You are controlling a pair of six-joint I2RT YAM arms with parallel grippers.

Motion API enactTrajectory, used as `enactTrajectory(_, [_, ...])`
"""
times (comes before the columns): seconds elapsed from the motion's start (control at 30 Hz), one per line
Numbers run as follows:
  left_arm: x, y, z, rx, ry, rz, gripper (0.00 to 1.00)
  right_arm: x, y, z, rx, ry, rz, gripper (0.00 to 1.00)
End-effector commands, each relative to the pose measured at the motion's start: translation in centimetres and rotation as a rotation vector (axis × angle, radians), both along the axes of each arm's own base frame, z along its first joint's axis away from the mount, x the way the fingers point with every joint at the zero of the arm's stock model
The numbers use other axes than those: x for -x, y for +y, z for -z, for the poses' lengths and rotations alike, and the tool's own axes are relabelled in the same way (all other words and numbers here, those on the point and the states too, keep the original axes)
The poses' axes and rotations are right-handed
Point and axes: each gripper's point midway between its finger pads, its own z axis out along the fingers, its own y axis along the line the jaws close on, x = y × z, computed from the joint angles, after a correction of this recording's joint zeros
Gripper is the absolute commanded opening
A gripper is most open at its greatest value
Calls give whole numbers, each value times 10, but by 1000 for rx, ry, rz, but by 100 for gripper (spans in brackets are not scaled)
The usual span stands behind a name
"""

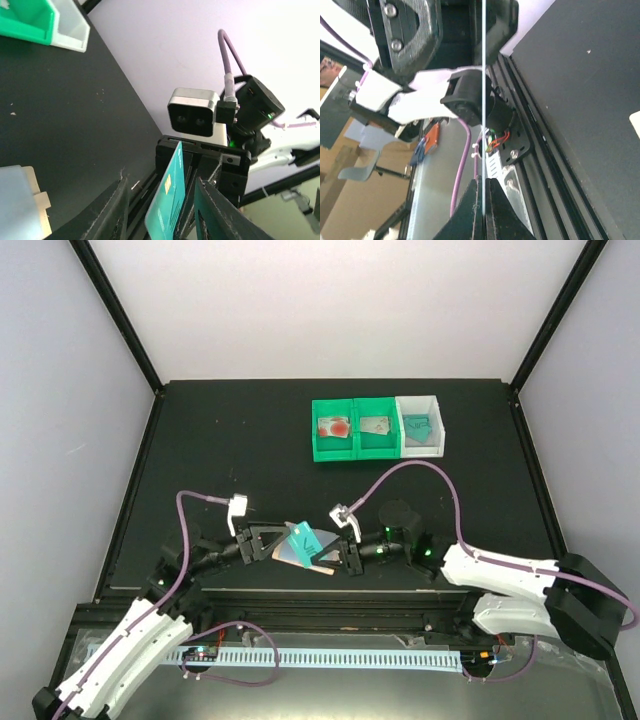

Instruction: Take the credit cards out of the card holder

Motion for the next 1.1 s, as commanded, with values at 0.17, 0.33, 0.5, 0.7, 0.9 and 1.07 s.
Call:
enactTrajectory(0.17, [41, -7, -15, -170, -152, 241, 33, 40, -24, 2, 43, -94, -203, 1])
enactTrajectory(0.33, [49, -11, -11, -167, -143, 316, 37, 47, -26, -5, 19, -103, -248, 1])
enactTrajectory(0.5, [52, -14, -7, -165, -125, 358, 44, 47, -22, -8, 12, -95, -271, 1])
enactTrajectory(0.7, [55, -17, -2, -144, -105, 394, 39, 47, -18, -10, 3, -89, -286, 1])
enactTrajectory(0.9, [59, -19, -5, -121, -99, 433, 2, 44, -16, -8, 14, -87, -276, 3])
enactTrajectory(1.07, [58, -20, -8, -114, -100, 433, 2, 39, -17, -6, 30, -91, -233, 9])
